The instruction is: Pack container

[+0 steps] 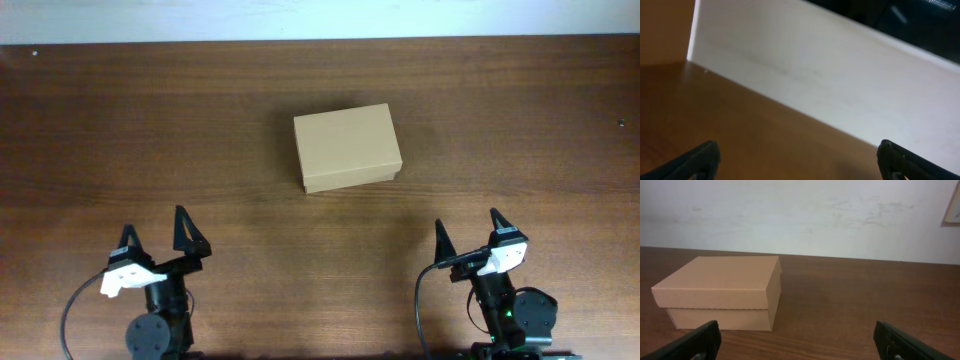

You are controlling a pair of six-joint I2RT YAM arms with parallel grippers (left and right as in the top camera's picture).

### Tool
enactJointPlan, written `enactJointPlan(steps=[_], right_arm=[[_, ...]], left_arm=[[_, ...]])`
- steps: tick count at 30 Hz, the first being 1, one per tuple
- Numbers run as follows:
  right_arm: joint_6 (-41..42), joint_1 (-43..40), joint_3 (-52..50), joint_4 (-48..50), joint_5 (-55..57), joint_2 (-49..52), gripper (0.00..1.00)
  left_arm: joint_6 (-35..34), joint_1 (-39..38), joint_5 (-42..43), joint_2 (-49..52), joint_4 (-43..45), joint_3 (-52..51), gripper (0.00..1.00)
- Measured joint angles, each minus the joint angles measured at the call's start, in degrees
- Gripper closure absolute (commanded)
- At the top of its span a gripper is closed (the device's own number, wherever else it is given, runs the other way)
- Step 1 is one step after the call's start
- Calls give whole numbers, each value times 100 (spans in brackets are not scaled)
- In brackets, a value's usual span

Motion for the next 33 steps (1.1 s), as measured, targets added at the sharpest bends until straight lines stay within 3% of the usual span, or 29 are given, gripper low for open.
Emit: enactJointPlan(steps=[7, 33], right_arm=[[0, 0, 0, 2, 0, 0, 1], [0, 0, 0, 0, 0, 0, 1]], left_arm=[[-2, 0, 0, 0, -876, -2, 0], [-2, 0, 17, -4, -898, 0, 0]])
